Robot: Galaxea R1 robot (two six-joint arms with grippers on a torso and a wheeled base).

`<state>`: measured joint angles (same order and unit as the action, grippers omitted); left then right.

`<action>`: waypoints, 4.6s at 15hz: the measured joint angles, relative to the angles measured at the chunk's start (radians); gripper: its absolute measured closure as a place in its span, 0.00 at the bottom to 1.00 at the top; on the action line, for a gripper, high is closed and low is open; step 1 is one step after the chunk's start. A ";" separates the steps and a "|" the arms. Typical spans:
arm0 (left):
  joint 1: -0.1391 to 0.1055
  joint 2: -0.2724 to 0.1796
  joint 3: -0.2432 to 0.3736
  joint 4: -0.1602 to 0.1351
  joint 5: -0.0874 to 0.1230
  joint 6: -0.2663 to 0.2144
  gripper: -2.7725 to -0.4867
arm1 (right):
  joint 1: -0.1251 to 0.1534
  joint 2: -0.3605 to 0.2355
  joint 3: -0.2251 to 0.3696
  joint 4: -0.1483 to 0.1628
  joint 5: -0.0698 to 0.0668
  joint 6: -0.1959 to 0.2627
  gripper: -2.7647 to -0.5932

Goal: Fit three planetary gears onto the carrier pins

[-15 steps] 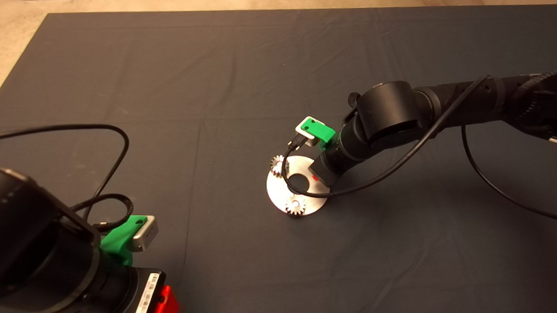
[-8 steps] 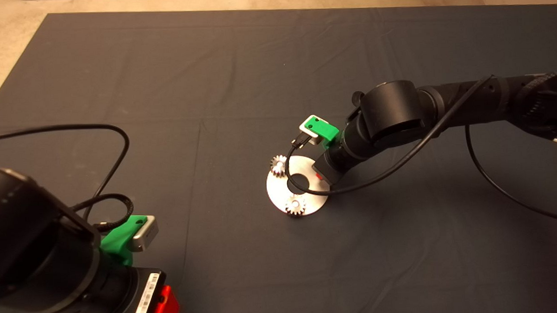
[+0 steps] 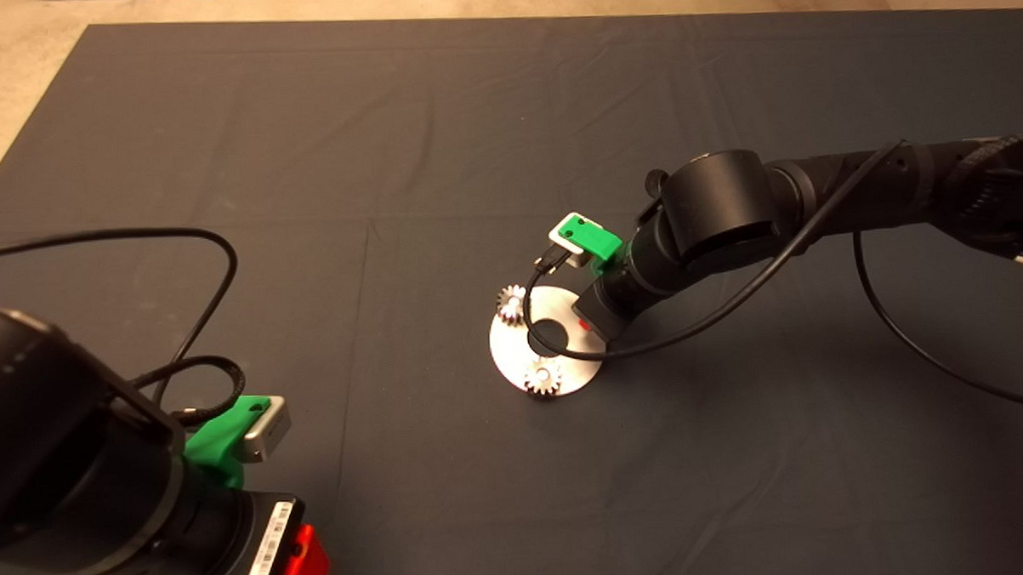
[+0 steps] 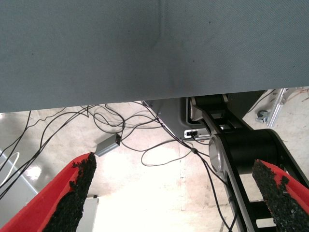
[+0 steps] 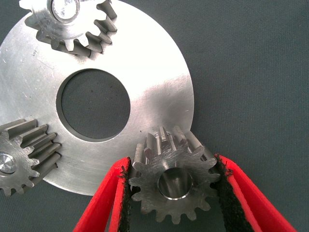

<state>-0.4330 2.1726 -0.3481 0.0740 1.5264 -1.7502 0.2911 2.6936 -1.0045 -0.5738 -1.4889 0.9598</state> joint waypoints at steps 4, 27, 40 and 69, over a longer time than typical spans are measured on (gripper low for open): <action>0.000 0.000 0.000 0.000 0.001 0.000 0.19 | -0.008 0.003 0.000 -0.004 0.001 0.007 0.79; 0.000 0.000 0.000 0.000 0.000 0.000 0.19 | -0.011 0.005 -0.001 -0.017 0.001 0.010 0.74; 0.000 0.008 0.000 0.000 0.000 0.000 0.19 | -0.009 -0.061 0.237 -0.013 -0.034 0.087 0.49; -0.011 0.058 0.002 -0.002 0.000 0.016 0.01 | 0.223 -0.625 0.564 0.672 -0.045 0.317 0.21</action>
<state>-0.4440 2.2302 -0.3462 0.0721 1.5264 -1.7338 0.5138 2.0685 -0.4402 0.0981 -1.5336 1.2766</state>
